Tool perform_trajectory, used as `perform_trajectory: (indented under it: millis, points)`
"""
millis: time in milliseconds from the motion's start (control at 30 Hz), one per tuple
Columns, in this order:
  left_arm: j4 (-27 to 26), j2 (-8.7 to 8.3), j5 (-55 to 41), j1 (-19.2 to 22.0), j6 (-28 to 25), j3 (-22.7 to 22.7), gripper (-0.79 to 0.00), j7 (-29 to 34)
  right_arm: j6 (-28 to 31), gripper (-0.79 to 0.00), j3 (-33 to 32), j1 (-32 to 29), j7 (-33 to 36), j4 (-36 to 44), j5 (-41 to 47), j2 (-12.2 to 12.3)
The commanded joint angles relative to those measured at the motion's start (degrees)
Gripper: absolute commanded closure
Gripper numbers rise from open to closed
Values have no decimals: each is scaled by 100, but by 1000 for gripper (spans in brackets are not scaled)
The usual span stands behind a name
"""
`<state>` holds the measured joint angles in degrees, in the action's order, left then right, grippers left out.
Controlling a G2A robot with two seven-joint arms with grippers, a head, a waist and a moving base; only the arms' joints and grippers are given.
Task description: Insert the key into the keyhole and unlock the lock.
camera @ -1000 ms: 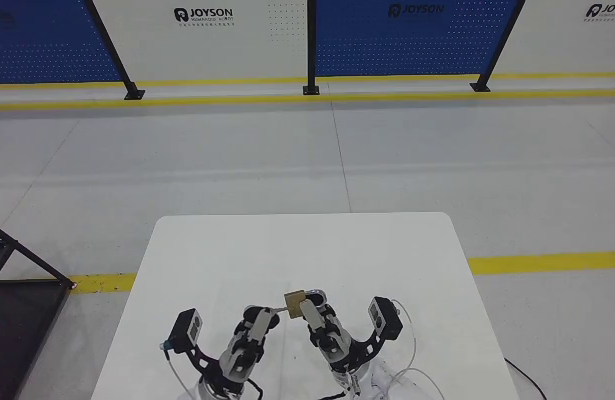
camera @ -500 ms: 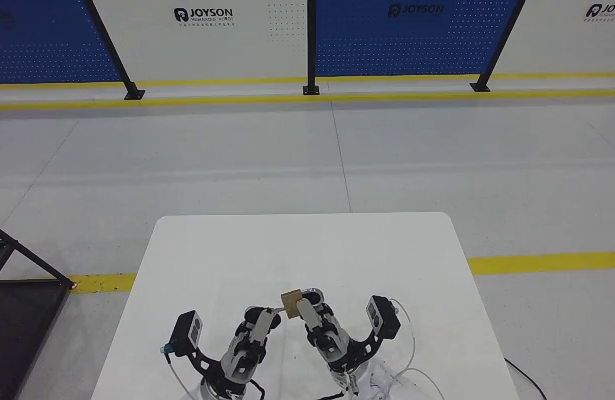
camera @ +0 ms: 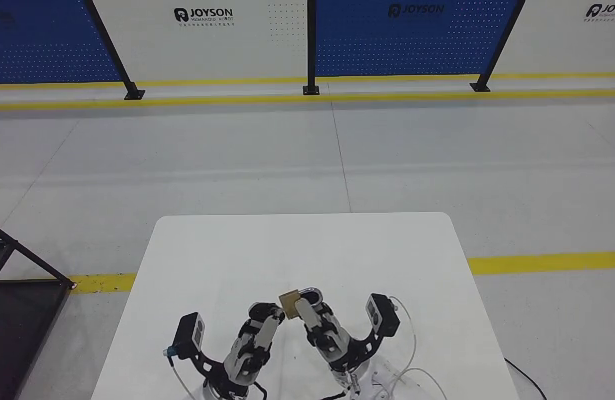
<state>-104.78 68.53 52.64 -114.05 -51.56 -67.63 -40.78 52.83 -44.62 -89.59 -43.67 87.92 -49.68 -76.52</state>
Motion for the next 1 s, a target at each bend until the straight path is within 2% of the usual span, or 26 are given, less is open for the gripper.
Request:
perform_trajectory:
  millis: [0,200,467,667,700,967]
  points:
    - [-2,-3,8,-17,-17,-18,-348,-13,13,0,-25,-16,20,13,8,0]
    - [-3,-11,15,-59,-46,-66,-289,-34,61,0,-109,-69,57,35,44,1]
    - [13,-7,35,-37,-29,-47,-117,1,96,0,-146,-108,177,59,75,-12]
    - [21,-2,59,-9,-2,-25,-58,21,121,0,-153,-119,263,56,85,-28]
    - [24,-1,61,-9,10,-25,-9,16,122,0,-156,-121,272,59,88,-30]
    - [17,2,226,-17,180,-55,0,-24,142,0,-155,-156,450,109,72,-40]
